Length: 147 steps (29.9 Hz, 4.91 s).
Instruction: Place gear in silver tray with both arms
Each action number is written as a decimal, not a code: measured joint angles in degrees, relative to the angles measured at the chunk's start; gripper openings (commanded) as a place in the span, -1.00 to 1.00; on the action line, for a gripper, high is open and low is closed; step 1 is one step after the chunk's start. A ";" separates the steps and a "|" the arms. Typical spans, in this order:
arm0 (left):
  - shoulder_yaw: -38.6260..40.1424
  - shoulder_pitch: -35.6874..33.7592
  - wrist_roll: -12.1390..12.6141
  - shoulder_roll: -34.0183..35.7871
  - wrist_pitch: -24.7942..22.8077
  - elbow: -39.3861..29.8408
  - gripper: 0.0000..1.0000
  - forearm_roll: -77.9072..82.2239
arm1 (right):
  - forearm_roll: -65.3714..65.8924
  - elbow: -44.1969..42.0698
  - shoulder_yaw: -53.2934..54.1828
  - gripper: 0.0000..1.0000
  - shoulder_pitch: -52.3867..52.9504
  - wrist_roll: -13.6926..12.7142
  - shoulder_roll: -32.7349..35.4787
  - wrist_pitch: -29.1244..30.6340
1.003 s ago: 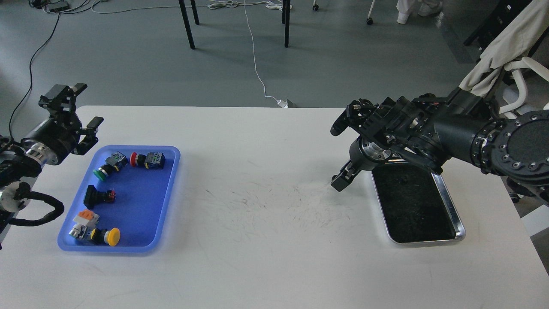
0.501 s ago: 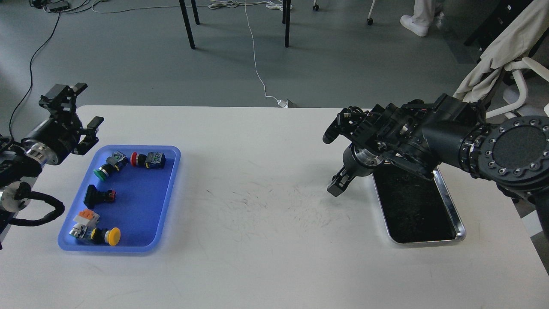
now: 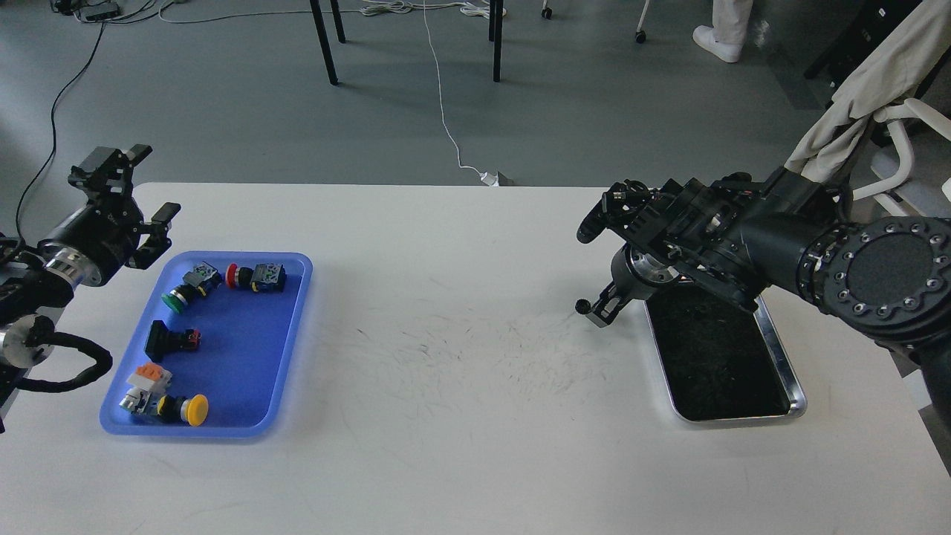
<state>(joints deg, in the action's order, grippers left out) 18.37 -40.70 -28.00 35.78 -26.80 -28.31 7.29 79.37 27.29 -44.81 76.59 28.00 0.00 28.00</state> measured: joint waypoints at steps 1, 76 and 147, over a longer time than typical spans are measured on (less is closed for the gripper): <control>0.00 0.00 0.00 0.02 0.00 0.00 0.97 0.00 | 0.00 -0.06 0.00 0.26 0.07 0.00 0.00 0.00; -0.09 -0.08 0.00 0.11 -0.01 0.01 0.97 0.05 | -1.61 0.49 4.30 0.25 -0.60 0.00 0.00 0.00; -0.18 0.01 0.00 0.60 -0.34 0.17 0.97 0.18 | -1.33 0.94 2.62 -0.97 1.49 -0.01 -0.01 -0.19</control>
<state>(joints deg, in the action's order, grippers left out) 18.19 -40.69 -28.00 36.38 -27.14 -28.13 7.47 78.04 28.23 -42.19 78.08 27.99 -0.01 27.81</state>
